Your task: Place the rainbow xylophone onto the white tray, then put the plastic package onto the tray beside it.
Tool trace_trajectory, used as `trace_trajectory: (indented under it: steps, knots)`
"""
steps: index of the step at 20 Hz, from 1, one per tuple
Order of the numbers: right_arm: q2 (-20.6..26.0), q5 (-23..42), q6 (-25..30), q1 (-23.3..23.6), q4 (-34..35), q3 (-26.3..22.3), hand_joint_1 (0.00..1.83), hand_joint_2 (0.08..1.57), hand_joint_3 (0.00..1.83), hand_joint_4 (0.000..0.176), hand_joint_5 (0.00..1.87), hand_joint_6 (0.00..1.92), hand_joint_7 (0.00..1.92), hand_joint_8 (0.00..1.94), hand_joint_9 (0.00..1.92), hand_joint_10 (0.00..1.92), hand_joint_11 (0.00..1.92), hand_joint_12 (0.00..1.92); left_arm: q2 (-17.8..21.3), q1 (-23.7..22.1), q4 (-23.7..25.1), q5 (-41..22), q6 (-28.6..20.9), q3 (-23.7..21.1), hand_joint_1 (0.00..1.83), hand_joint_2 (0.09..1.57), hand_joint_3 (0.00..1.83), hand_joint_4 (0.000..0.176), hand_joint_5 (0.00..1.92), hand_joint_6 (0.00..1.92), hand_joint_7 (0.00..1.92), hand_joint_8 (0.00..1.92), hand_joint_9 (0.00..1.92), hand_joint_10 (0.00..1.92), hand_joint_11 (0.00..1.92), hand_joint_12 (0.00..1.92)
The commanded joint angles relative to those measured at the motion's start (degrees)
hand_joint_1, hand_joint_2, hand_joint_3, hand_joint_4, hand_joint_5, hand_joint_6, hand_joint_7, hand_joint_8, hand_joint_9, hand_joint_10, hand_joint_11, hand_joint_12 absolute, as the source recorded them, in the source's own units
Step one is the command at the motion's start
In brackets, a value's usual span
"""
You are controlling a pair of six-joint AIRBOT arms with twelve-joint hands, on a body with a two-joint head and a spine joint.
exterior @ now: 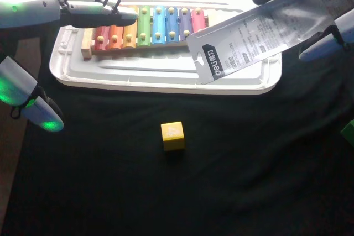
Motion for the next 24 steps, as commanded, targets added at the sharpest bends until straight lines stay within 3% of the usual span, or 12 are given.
trace_trajectory:
  steps: [1,4,7,8,9,11,12,14,16,19,23,24]
  knots:
    - [-0.17,3.8,0.15,1.22,4.43,0.43,1.27,1.11,0.0,0.0,0.93,0.83,1.07,1.05,1.2,0.61,0.91,1.33,-0.04,-0.53,-2.35,0.56,0.43,0.25,0.77,0.65,0.0,0.176,0.0,0.0,0.11,0.01,0.16,0.01,0.16,0.07]
    - [-1.63,3.65,0.0,1.89,5.26,1.82,1.27,1.12,0.0,0.0,0.94,0.79,1.04,1.13,1.13,0.77,0.88,1.45,-0.04,-0.41,-2.85,0.56,0.89,0.25,0.78,0.64,0.0,0.175,0.0,0.0,0.09,0.0,0.15,0.0,0.15,0.07]
    - [-2.63,3.65,0.0,2.07,5.96,2.77,1.27,1.11,0.0,0.0,0.97,0.76,1.05,1.11,1.13,0.6,0.92,1.17,-0.03,-0.35,-3.19,0.55,1.15,0.25,0.79,0.67,0.0,0.149,0.0,0.0,0.08,0.0,0.14,0.0,0.13,0.07]
    - [-3.22,3.65,-0.01,2.08,6.54,3.32,1.37,1.09,0.01,0.0,0.99,0.65,1.02,1.0,1.04,1.09,0.81,1.13,-0.03,-0.29,-3.6,0.55,1.56,0.24,0.77,0.66,0.0,0.15,0.0,0.0,0.06,0.0,0.11,0.0,0.12,0.07]
    - [-3.77,3.63,-0.01,2.08,7.06,3.85,1.39,1.09,0.0,0.0,0.97,0.68,1.02,0.97,1.04,1.16,0.81,1.11,-0.03,-0.23,-4.03,0.54,1.9,0.24,0.77,0.65,0.0,0.154,0.0,0.0,0.05,0.0,0.09,0.0,0.11,0.07]
    - [-7.81,2.37,-0.01,2.08,9.23,7.24,1.37,1.13,0.0,0.0,0.88,0.95,1.02,0.99,0.83,1.32,0.47,1.28,0.17,0.61,-7.09,0.49,4.29,0.24,0.85,0.65,0.0,0.113,0.0,0.0,0.09,0.01,0.13,0.01,0.1,0.07]
    - [-8.46,2.04,-0.01,2.08,9.56,7.81,1.37,1.12,0.0,0.0,0.9,1.01,1.04,0.94,0.82,1.28,0.36,1.32,0.17,0.68,-7.26,0.46,4.45,0.24,0.84,0.64,0.01,0.118,0.0,0.0,0.09,0.01,0.14,0.01,0.02,0.3]
    - [-10.39,1.51,-0.01,2.08,10.87,9.32,1.38,1.1,0.0,0.0,0.89,1.0,1.03,0.89,0.97,1.15,0.51,1.11,0.17,0.7,-7.4,0.35,4.56,0.24,0.84,0.63,0.01,0.119,0.0,0.0,0.1,0.0,0.14,0.0,0.0,0.4]
    - [-12.31,1.17,0.0,2.07,12.25,11.01,1.39,1.08,0.0,0.0,0.91,0.9,1.01,0.85,1.12,1.02,1.03,1.02,0.17,0.7,-7.57,0.25,4.8,0.25,0.86,0.62,0.0,0.122,0.0,0.0,0.11,0.0,0.16,0.01,0.0,0.43]
    - [-14.8,0.34,0.0,2.07,13.69,12.9,1.39,1.1,0.0,0.0,0.86,0.91,1.01,0.89,1.04,1.14,0.93,1.09,0.15,0.7,-7.94,0.14,5.28,0.25,0.87,0.62,0.0,0.128,0.0,0.0,0.1,0.0,0.15,0.0,0.0,0.4]
    - [-17.96,-0.79,0.01,2.07,14.87,15.18,1.3,1.11,0.01,0.0,0.9,0.86,1.07,1.02,1.15,0.89,1.06,1.26,0.14,0.7,-8.64,-0.12,6.04,0.25,0.86,0.62,0.0,0.134,0.0,0.0,0.11,0.0,0.17,0.0,0.0,0.44]
    - [-18.72,-1.31,0.02,2.07,15.01,15.66,1.37,1.11,0.01,0.0,0.83,0.91,1.01,0.97,1.1,1.09,1.01,1.32,0.13,0.7,-8.83,-0.21,6.28,0.25,0.87,0.64,0.0,0.102,0.0,0.0,0.12,0.0,0.18,0.01,0.0,0.5]
